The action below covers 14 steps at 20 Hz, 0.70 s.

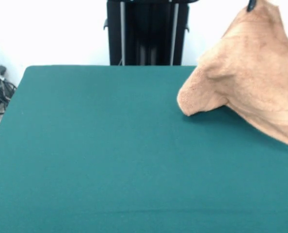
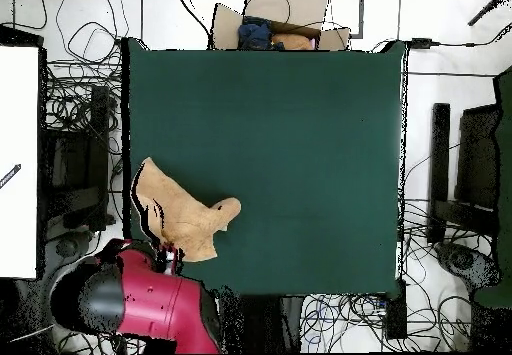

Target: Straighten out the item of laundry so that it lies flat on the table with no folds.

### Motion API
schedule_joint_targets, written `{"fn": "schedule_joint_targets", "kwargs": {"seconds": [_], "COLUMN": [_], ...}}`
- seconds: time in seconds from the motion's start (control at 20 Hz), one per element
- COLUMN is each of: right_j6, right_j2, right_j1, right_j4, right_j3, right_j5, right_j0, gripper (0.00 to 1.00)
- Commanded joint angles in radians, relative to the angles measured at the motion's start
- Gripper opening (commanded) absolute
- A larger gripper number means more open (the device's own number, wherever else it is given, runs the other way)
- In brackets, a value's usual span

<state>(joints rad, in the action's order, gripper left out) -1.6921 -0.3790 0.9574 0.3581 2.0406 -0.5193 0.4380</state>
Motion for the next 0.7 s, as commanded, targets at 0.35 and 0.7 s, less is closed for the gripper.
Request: {"fn": "schedule_joint_targets", "kwargs": {"seconds": [0.35,0.7], "right_j6": [-0.257,-0.258], "right_j2": [0.113,0.122], "right_j1": [-0.115,-0.150], "right_j4": [0.056,0.061], "right_j3": [0.134,0.137], "right_j5": [0.161,0.207], "right_j0": [-0.046,-0.045], "gripper": [0.00,0.00]}}
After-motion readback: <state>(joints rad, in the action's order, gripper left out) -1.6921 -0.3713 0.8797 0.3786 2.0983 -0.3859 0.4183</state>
